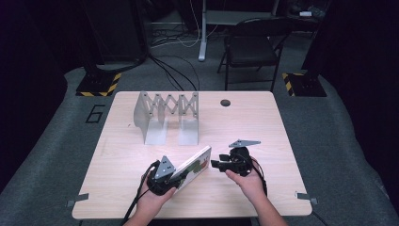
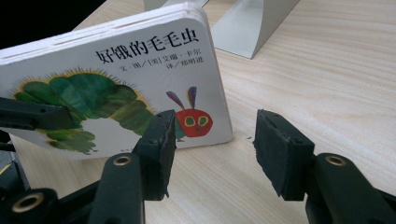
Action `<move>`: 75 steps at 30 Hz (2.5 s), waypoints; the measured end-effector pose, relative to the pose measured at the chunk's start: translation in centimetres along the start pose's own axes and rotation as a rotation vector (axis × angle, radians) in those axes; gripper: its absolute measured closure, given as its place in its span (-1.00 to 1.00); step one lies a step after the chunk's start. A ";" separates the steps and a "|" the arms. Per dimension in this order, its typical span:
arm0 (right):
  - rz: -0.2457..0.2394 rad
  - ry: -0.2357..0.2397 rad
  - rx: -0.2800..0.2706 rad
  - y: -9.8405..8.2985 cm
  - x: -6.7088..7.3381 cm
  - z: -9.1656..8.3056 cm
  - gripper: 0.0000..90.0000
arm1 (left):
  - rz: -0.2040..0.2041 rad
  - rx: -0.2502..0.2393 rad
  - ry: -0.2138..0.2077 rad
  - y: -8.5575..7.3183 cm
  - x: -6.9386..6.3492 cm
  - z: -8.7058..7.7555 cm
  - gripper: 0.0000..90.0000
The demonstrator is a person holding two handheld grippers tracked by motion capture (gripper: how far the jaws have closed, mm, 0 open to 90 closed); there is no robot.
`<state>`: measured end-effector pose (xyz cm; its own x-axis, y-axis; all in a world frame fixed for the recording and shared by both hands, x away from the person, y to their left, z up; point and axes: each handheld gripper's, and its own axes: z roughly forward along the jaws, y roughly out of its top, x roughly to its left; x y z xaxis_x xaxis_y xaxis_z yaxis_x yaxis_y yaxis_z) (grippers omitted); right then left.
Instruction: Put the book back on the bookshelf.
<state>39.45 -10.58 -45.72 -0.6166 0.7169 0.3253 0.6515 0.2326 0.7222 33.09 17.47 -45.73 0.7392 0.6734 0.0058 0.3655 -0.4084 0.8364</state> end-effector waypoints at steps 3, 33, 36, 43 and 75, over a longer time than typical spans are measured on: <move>0.000 -0.004 -0.001 0.0 -0.1 0.0 0.07 | -0.007 -0.004 0.004 0.1 0.2 -0.2 0.68; 0.013 -0.021 0.016 -0.6 -1.1 0.0 0.05 | -0.088 -0.087 0.132 0.9 4.2 -4.3 0.68; 0.019 -0.022 0.015 -0.6 -1.1 -0.1 0.05 | -0.098 -0.098 0.154 0.9 4.8 -4.8 0.68; 0.025 -0.025 0.015 -0.7 -1.2 -0.1 0.04 | -0.134 -0.129 0.198 0.9 6.1 -6.2 0.68; 0.016 -0.032 0.021 -0.8 -1.4 0.0 0.04 | -0.238 -0.169 0.356 -0.4 10.4 -9.7 0.68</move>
<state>39.82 -11.80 -46.71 -0.5918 0.7411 0.3171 0.6706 0.2342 0.7039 35.11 30.60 -40.63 0.3945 0.9182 -0.0345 0.3827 -0.1301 0.9147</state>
